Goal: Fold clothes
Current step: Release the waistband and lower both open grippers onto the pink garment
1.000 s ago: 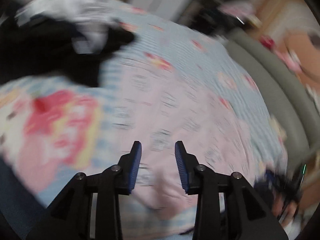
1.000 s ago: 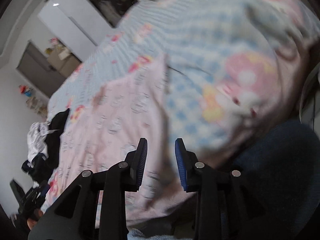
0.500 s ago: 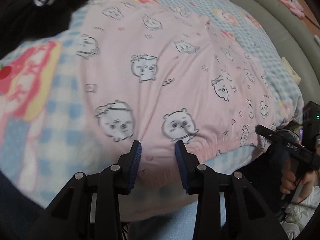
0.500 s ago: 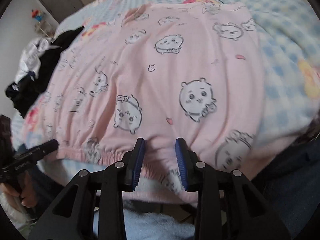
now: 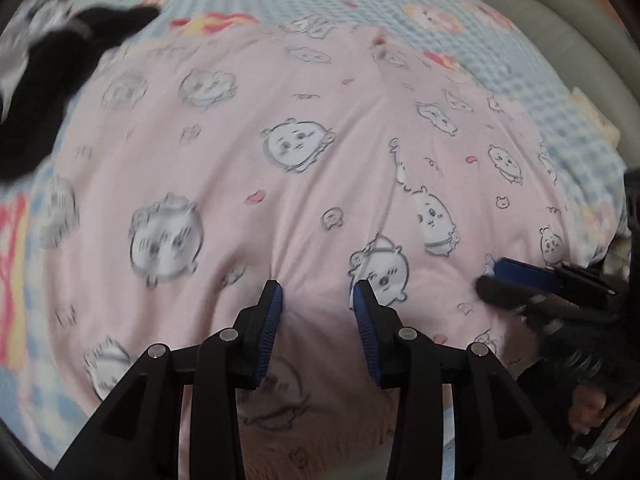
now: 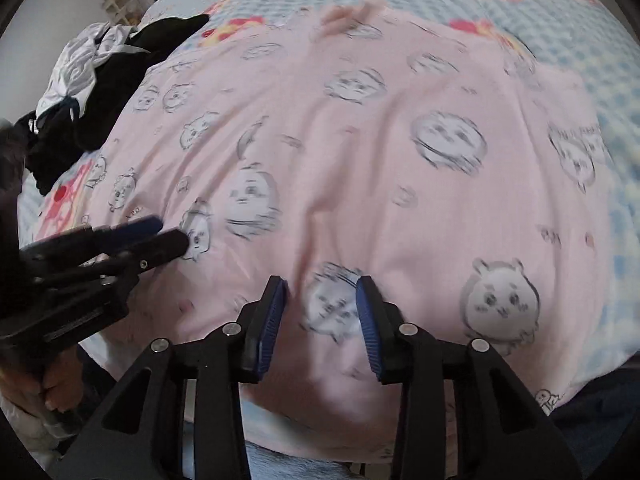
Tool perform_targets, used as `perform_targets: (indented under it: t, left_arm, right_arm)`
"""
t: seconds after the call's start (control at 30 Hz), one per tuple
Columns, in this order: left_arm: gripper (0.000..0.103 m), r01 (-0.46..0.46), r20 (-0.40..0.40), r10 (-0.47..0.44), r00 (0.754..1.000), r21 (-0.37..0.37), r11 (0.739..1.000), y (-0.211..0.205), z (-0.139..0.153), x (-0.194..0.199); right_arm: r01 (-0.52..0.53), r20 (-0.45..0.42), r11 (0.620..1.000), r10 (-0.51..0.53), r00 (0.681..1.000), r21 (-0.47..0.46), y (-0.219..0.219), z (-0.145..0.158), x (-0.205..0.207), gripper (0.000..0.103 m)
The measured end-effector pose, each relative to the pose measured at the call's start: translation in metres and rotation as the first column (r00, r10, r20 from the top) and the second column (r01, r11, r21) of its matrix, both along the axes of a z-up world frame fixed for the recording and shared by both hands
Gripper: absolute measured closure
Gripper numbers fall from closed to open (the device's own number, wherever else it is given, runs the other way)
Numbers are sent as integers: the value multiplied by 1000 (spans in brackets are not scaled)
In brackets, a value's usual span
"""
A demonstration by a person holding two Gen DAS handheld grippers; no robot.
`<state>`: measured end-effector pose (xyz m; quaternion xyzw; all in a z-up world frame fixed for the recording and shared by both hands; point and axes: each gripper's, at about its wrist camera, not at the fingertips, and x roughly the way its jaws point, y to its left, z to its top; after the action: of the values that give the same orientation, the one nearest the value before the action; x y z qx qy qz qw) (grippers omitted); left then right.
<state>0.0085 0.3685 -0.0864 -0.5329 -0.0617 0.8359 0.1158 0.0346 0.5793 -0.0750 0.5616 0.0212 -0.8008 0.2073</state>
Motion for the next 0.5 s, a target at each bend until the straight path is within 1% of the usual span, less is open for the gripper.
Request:
perform_targets:
  t: [0.03, 0.07, 0.13, 0.17, 0.2, 0.27, 0.3, 0.33, 0.4, 0.43, 0.47, 0.5]
  left_arm:
    - [63, -3, -2, 3, 1000, -1, 1000, -3, 3, 2]
    - [63, -4, -4, 4, 1000, -4, 1000, -3, 7, 2]
    - [64, 0, -35, 1, 999, 28, 1000, -1, 21, 3]
    - [64, 34, -55, -32, 998, 53, 998, 7, 26, 2]
    - [64, 70, -75, -64, 995, 78, 995, 15, 32, 2]
    - [64, 142, -118, -127, 985, 124, 982, 31, 44, 0]
    - [63, 184, -119, -169, 978, 131, 974, 44, 43, -1]
    - [63, 217, -108, -204, 973, 124, 968, 53, 40, -1]
    - [63, 235, -49, -233, 971, 43, 971, 71, 21, -5]
    - [63, 228, -47, -226, 973, 44, 973, 68, 21, -4]
    - [65, 221, -46, -219, 975, 46, 974, 64, 21, -2]
    - [65, 214, -44, -212, 976, 48, 976, 60, 21, -1]
  right_arm:
    - [27, 4, 999, -26, 1000, -18, 10, 2, 1, 77]
    - [61, -3, 998, -61, 998, -12, 20, 6, 3, 76]
    - [95, -23, 995, -96, 995, -44, 34, 14, 8, 73]
    - [111, -33, 992, -113, 993, -60, 41, 19, 11, 68]
    - [127, -42, 989, -131, 991, -77, 48, 23, 13, 67]
    - [88, -66, 993, -94, 993, -80, 44, 23, 17, 66]
    - [80, -50, 994, -84, 995, -73, 41, 17, 16, 66]
    - [73, -33, 995, -75, 997, -65, 38, 11, 16, 66]
    - [101, 30, 991, -99, 995, -88, 36, -4, 18, 65]
    - [113, 40, 988, -110, 993, -102, 40, -8, 16, 66]
    - [121, 42, 987, -117, 992, -109, 44, -9, 17, 72]
    - [133, 42, 986, -129, 991, -98, 48, -9, 16, 80]
